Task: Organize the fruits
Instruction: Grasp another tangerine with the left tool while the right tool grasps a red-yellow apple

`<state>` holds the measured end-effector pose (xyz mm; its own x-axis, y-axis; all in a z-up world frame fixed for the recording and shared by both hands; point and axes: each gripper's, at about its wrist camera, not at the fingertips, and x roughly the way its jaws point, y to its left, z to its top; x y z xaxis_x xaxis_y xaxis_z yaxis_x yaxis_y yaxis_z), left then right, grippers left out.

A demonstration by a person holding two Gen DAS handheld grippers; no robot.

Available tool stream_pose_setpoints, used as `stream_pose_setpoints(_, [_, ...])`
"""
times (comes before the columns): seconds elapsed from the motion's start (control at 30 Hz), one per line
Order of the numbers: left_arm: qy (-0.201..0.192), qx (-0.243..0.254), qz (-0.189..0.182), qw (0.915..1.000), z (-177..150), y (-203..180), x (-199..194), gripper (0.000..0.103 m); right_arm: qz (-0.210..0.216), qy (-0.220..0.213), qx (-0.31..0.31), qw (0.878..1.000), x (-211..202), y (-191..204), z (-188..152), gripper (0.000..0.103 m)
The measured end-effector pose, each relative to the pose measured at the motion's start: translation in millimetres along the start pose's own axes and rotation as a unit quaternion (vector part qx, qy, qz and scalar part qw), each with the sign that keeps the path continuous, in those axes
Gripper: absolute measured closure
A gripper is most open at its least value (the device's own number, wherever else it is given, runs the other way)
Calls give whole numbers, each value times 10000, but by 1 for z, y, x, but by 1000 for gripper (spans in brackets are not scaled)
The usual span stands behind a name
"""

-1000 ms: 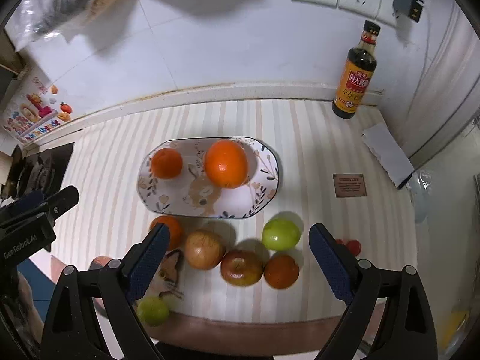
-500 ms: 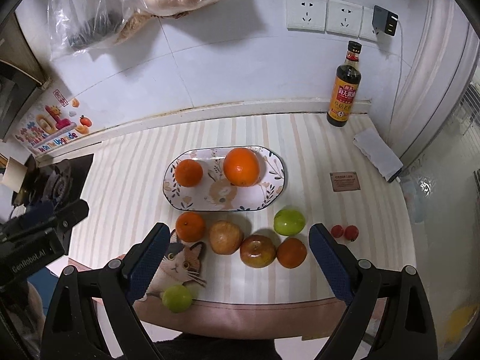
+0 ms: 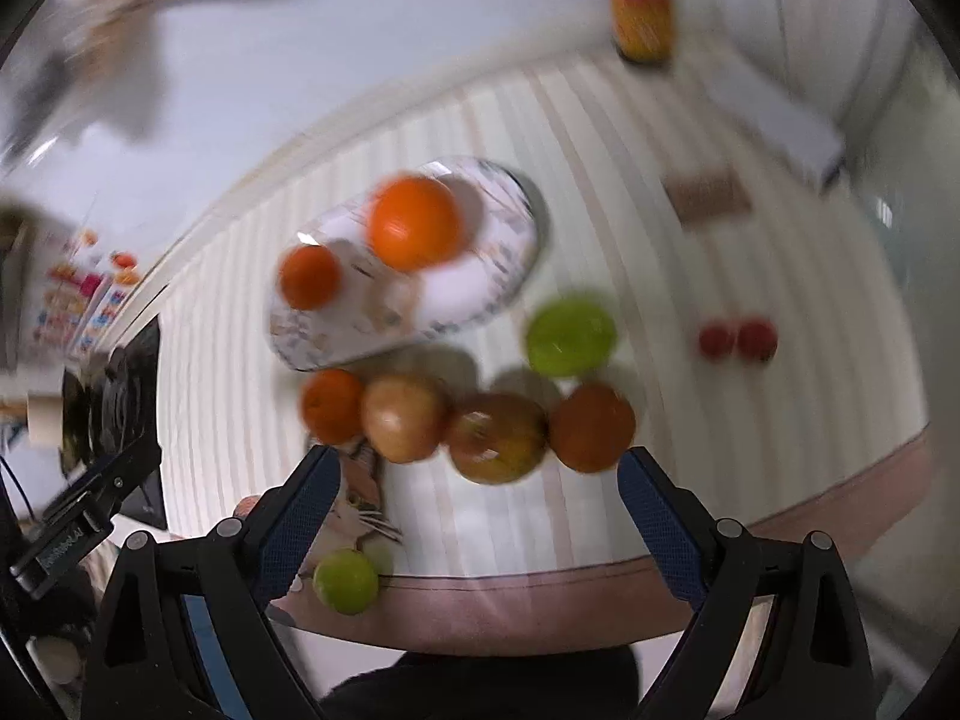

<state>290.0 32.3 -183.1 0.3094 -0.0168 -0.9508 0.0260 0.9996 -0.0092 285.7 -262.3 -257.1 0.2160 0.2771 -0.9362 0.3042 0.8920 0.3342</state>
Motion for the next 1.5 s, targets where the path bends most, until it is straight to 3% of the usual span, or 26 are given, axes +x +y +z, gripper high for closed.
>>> stream_pose_setpoints(0.17, [539, -42, -44, 9985, 10, -8, 48, 2, 189, 387, 712, 9965, 38, -42, 1, 18])
stream_pose_setpoints(0.4, [1252, -83, -224, 9918, 24, -25, 114, 2, 288, 428, 575, 9970, 50, -34, 1, 21])
stream_pose_setpoints(0.57, [1553, -18, -413, 9870, 25, -37, 142, 2, 245, 420, 434, 9979, 52, -25, 9, 26])
stream_pose_setpoints(0.63, [1588, 44, -463, 9862, 23, -42, 149, 7, 221, 415, 352, 9983, 51, -21, 11, 27])
stream_pose_setpoints(0.7, [1569, 26, -627, 9856, 21, -44, 153, 35, 201, 412, 258, 9986, 50, -15, 15, 27])
stream_pose_setpoints(0.73, [1552, -65, -835, 9843, 20, -44, 153, 40, 198, 406, 222, 9987, 49, -14, 16, 27])
stream_pose_setpoints(0.77, [1540, -62, -809, 9847, 20, -45, 152, 42, 192, 402, 174, 9989, 49, -11, 18, 27])
stream_pose_setpoints(0.87, [1362, 52, -478, 9895, 12, -39, 145, 42, 268, 484, -39, 9985, 50, 2, 24, 27])
stream_pose_setpoints(1.1, [1436, -493, -338, 9878, -18, 17, 136, 42, 336, 966, -821, 9914, 81, 61, 36, 27])
stream_pose_setpoints(1.23, [1407, -800, -452, 9858, -29, 34, 138, 42, -24, 1273, -1298, 9833, 112, 92, 41, 26])
stream_pose_setpoints(1.3, [1367, -834, -457, 9860, -31, 35, 138, 42, -110, 1648, -1493, 9749, 130, 102, 40, 26])
stream_pose_setpoints(1.4, [1330, -848, -458, 9864, -29, 41, 138, 42, -487, 1709, -1830, 9669, 143, 111, 35, 30])
stream_pose_setpoints(1.43, [1323, -854, -464, 9864, -30, 41, 139, 42, -459, 1723, -1867, 9661, 146, 112, 34, 35])
stream_pose_setpoints(1.5, [1323, -855, -478, 9864, -29, 45, 139, 42, -494, 1642, -1924, 9662, 145, 115, 32, 35])
